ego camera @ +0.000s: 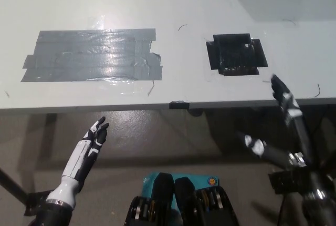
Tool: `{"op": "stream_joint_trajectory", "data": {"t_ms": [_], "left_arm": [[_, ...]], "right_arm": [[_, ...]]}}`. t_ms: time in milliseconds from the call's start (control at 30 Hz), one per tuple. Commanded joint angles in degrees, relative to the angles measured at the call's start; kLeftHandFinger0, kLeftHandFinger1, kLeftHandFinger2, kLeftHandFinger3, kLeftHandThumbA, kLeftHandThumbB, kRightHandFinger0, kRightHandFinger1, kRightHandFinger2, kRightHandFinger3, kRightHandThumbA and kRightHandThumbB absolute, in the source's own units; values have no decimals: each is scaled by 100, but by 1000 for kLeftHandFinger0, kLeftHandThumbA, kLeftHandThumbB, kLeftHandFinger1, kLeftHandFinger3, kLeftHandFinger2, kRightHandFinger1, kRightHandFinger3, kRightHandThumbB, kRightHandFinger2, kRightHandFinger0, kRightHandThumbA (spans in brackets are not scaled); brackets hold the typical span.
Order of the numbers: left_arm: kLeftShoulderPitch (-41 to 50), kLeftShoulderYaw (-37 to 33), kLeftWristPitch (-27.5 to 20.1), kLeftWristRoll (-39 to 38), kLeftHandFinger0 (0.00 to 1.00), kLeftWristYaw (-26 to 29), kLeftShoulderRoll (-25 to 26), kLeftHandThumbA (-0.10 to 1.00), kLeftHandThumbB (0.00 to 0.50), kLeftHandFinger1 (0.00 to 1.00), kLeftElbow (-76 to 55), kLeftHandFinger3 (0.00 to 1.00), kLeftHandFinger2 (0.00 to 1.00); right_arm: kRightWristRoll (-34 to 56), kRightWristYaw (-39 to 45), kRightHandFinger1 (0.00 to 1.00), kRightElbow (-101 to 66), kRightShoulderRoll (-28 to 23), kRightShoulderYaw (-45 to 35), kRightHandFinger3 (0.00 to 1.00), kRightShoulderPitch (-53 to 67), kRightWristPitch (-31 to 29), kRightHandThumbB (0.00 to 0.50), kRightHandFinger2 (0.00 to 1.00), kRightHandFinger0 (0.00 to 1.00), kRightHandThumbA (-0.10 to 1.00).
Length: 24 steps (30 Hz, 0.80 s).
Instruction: A white bottle is kept in the middle of the desk infront of the robot and the robot picks it up with its right hand and passes it to a person
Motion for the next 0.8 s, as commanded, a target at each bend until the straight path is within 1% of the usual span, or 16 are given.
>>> {"op": "stream_joint_trajectory", "data": {"t_ms": [0, 33, 100, 167, 200, 233, 267, 367, 433, 500, 533, 567, 733, 767], "left_arm": [[-202, 107, -337, -44, 981, 102, 52, 982, 120, 1000, -17, 1000, 1000], [-191, 102, -342, -56, 991, 83, 45, 971, 110, 1000, -18, 1000, 1000], [-166, 100, -337, -72, 1000, 66, 33, 963, 106, 1000, -29, 1000, 1000], [-155, 102, -337, -77, 1000, 63, 31, 964, 111, 1000, -29, 1000, 1000], [-157, 108, -360, -62, 1000, 82, 33, 968, 110, 1000, -15, 1000, 1000], [-160, 114, -366, -59, 1000, 89, 37, 970, 110, 1000, -14, 1000, 1000], [-164, 127, -372, -60, 1000, 104, 35, 974, 120, 1000, -22, 1000, 1000], [-182, 127, -372, -36, 999, 124, 23, 983, 126, 1000, -3, 1000, 1000], [-184, 122, -397, -33, 999, 122, 9, 982, 110, 1000, 21, 1000, 1000], [-154, 126, -404, -41, 1000, 112, 12, 979, 110, 1000, 7, 1000, 1000], [-139, 123, -390, -39, 1000, 109, 9, 980, 117, 1000, -2, 1000, 1000], [-113, 116, -379, -23, 1000, 116, 1, 988, 135, 1000, -10, 1000, 1000], [-64, 115, -338, -42, 1000, 98, -8, 980, 140, 1000, -44, 1000, 1000], [-71, 113, -352, -27, 996, 110, -11, 969, 131, 1000, -35, 1000, 1000]], "right_arm": [[324, 297, 1000, -136, -160, 10, 1000, -23, -736, 384, 1000, 1000, 900], [365, 301, 1000, 326, -143, -16, 1000, -98, -785, 357, 1000, 1000, 891], [318, 276, 1000, 1107, -144, -40, 1000, -212, -933, 329, 1000, 1000, 903], [319, 279, 1000, 1509, -144, -51, 1000, -276, -1003, 332, 1000, 1000, 920], [336, 338, 1000, 1871, -166, -39, 1000, -342, -985, 332, 1000, 1000, 968], [339, 362, 1000, 1986, -173, -31, 1000, -372, -978, 332, 1000, 1000, 972], [293, 375, 1000, 2184, -187, -16, 1000, -428, -993, 341, 1000, 1000, 982], [282, 416, 1000, 2327, -212, -16, 1000, -471, -1064, 338, 1000, 1000, 967], [281, 444, 1000, 2390, -222, -19, 1000, -464, -1131, 338, 1000, 1000, 965], [258, 458, 1000, 2462, -210, -2, 1000, -449, -1210, 332, 1000, 1000, 964], [251, 466, 1000, 2469, -209, -1, 1000, -434, -1226, 332, 1000, 1000, 964], [242, 482, 1000, 2480, -208, 3, 1000, -400, -1259, 327, 1000, 1000, 966], [215, 504, 1000, 2514, -200, 11, 1000, -337, -1336, 315, 1000, 1000, 967], [222, 521, 1000, 2519, -197, 3, 1000, -334, -1325, 315, 1000, 1000, 965]]}}
